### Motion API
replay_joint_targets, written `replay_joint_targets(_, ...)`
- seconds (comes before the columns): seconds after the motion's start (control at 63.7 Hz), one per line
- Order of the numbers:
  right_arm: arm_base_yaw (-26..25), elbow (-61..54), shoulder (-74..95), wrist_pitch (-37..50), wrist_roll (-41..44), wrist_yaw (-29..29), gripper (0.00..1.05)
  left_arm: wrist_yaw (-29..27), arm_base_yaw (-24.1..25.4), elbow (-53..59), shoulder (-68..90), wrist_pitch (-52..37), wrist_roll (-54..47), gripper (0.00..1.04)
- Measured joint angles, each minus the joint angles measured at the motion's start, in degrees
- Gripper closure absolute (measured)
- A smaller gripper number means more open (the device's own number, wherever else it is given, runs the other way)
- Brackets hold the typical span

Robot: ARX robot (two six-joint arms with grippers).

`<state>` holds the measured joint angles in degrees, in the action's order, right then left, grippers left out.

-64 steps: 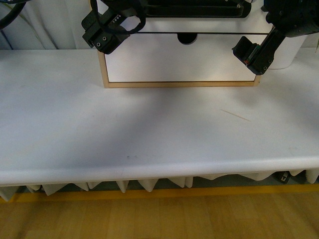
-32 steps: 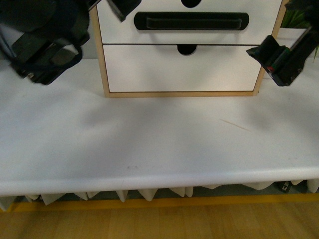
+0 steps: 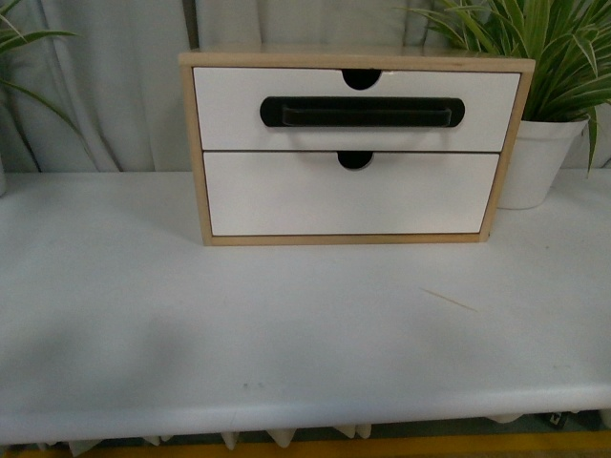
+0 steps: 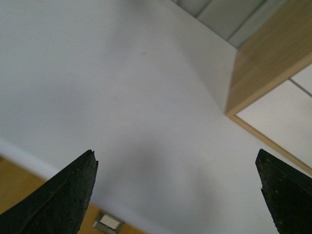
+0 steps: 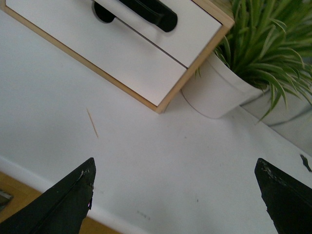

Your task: Close drawer sideways

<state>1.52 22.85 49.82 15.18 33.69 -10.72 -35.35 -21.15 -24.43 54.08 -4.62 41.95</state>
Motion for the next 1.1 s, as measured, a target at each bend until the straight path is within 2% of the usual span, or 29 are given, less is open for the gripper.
replay_joint_targets(0.157, -3.7, -6.3, -17.2, -9.0, -2.8, -3.0, 0.09, -7.7, -2.1, 6.0, -13.5, 12.4, 0.9, 0.06)
replay_joint_targets(0.236, -6.2, -7.8, -25.2, -13.5, -4.5, -4.8, 0.09, -8.1, -2.6, 6.7, -15.6, 14.4, 1.6, 0.06)
replay_joint_targets(0.393, -7.1, -8.1, -27.7, -13.8, -5.7, -4.9, 0.09, -7.8, -2.7, 6.8, -15.8, 14.2, 1.8, 0.06)
replay_joint_targets(0.424, -7.1, -8.1, -27.6, -13.8, -5.8, -4.8, 0.09, -1.3, -1.0, 9.4, -17.4, 7.1, -2.6, 0.12)
replay_joint_targets(0.487, -4.7, -9.8, -28.7, -9.7, -11.6, 2.8, 0.17, 10.3, 2.3, 15.6, -21.2, -6.7, -13.5, 0.23)
replay_joint_targets(0.534, -2.7, -11.5, -29.9, -7.2, -17.5, 8.1, 0.26, 16.6, 4.3, 18.7, -23.7, -14.4, -21.4, 0.31)
replay_joint_targets(0.565, -2.2, -12.1, -30.6, -6.8, -21.7, 9.5, 0.31, 18.9, 5.4, 19.4, -24.9, -16.8, -25.9, 0.37)
replay_joint_targets(0.691, -1.8, -14.6, -32.7, -6.4, -29.9, 10.5, 0.54, 23.7, 8.9, 20.3, -29.0, -16.6, -36.9, 0.60)
replay_joint_targets(0.895, -1.7, -17.5, -36.0, -6.6, -32.6, 10.5, 0.95, 28.0, 13.6, 22.2, -34.6, -12.5, -40.6, 1.01)
replay_joint_targets(0.942, -1.7, -18.0, -36.7, -6.8, -32.7, 10.5, 1.04, 31.8, 15.8, 22.5, -35.7, -11.8, -40.9, 1.01)
replay_joint_targets(0.99, -1.7, -18.4, -37.3, -7.0, -32.8, 10.5, 1.03, 34.6, 18.8, 23.8, -36.8, -12.4, -41.1, 1.01)
replay_joint_targets(1.099, -1.7, -19.2, -38.7, -7.6, -32.9, 10.5, 1.03, 35.0, 20.8, 24.0, -38.6, -11.0, -41.4, 1.01)
